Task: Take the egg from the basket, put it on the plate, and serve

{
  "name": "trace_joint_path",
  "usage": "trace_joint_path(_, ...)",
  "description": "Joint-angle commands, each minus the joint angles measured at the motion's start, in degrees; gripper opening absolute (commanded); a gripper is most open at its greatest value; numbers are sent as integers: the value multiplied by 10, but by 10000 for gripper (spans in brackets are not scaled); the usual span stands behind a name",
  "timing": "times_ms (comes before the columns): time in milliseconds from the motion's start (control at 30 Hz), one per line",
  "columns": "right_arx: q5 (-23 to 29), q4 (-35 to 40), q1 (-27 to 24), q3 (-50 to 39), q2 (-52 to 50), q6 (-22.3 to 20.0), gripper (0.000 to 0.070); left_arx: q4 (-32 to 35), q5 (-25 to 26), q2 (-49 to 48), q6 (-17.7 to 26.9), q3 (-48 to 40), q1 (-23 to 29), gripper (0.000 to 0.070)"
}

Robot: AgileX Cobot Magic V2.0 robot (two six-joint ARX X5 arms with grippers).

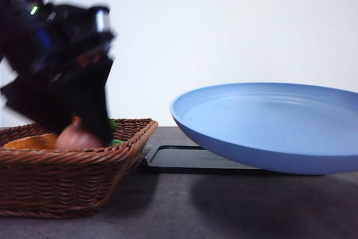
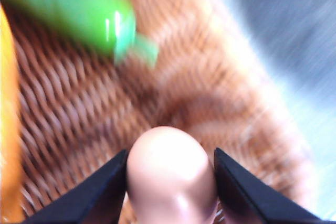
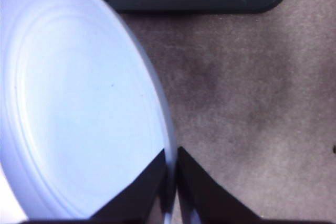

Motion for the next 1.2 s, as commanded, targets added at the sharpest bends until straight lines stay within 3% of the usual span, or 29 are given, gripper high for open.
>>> trace_joint_path(0,-4,4,0,8,2,-2,0,-8,4,8,9,39,-5,187)
trace_joint_path(67,-4,3,0,8,2,-2,0,-19,25,8,6,71,-6,187)
trace_joint_path(167,-4,3,0,8,2,-1,0,-11,103,8,-6,113,-12,187)
trace_joint_path(267,-4,3,0,8,2,2,0,34,179,8,-8,133,-28,187)
trace_joint_path(333,-5,2,0,8,2,4,0,69,192,8,-6,134,-46,187)
trace_joint_path(500,-9,-9,2,8,2,4,0,112,178,27,45,134,-103,187)
trace_joint_path(733,-9,-20,3,8,2,4,0,121,104,95,112,134,-164,187)
trace_joint_path(900,-12,-37,3,8,2,4,0,121,57,135,120,134,-184,189)
trace_joint_path(1033,-26,-48,3,8,2,2,0,121,54,146,119,134,-188,192)
trace_joint_path(1100,-28,-51,3,8,2,1,0,121,54,146,119,134,-189,220)
trace_joint_path(1167,-28,-51,3,8,2,1,0,122,54,146,119,134,-190,290)
